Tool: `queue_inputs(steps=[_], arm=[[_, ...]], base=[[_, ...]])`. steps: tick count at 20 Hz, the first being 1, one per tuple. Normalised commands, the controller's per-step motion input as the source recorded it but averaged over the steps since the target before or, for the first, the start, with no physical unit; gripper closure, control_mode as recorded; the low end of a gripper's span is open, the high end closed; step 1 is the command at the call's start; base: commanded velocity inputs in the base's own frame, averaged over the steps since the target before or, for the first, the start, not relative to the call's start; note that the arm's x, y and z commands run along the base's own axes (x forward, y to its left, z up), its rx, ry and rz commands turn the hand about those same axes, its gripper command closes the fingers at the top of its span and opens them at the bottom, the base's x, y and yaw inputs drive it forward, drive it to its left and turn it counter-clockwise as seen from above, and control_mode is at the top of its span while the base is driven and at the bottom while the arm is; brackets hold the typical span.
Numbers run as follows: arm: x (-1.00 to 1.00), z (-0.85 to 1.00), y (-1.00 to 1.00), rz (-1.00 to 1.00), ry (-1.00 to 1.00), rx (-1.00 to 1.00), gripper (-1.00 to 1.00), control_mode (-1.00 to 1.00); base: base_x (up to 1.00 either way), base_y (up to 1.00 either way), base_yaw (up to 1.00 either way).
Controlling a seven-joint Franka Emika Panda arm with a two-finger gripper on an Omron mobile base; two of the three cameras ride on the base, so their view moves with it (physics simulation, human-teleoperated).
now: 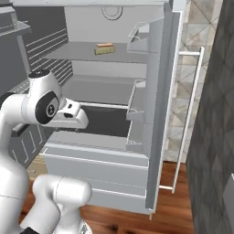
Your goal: Retrieve the butter from the fridge and place it on a plate on the dining table. Then retrieve the butter knife by the fridge and place it near the plate.
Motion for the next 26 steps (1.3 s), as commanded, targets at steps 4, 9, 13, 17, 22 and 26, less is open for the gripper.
queue_inputs(steps=[4, 9, 13, 17, 22, 26], arm=[[0.0, 0.0, 0.0, 0.0, 0.0, 0.0, -1.0, 1.0], [0.0, 0.0, 0.0, 0.0, 0.0, 0.0, -1.0, 1.0], [0.0, 0.0, 0.0, 0.0, 0.0, 0.0, -1.0, 1.0], [0.0, 0.0, 0.0, 0.0, 0.0, 0.0, -1.0, 1.0], [0.0, 0.0, 0.0, 0.0, 0.0, 0.0, -1.0, 1.0], [0.0, 0.0, 0.0, 0.0, 0.0, 0.0, -1.0, 1.0]], base=[[0.51, -0.02, 0.0], [0.53, 0.0, 0.0], [0.67, -0.02, 0.0], [0.7, 0.0, 0.0], [0.56, 0.0, 0.0], [0.47, 0.0, 0.0]])
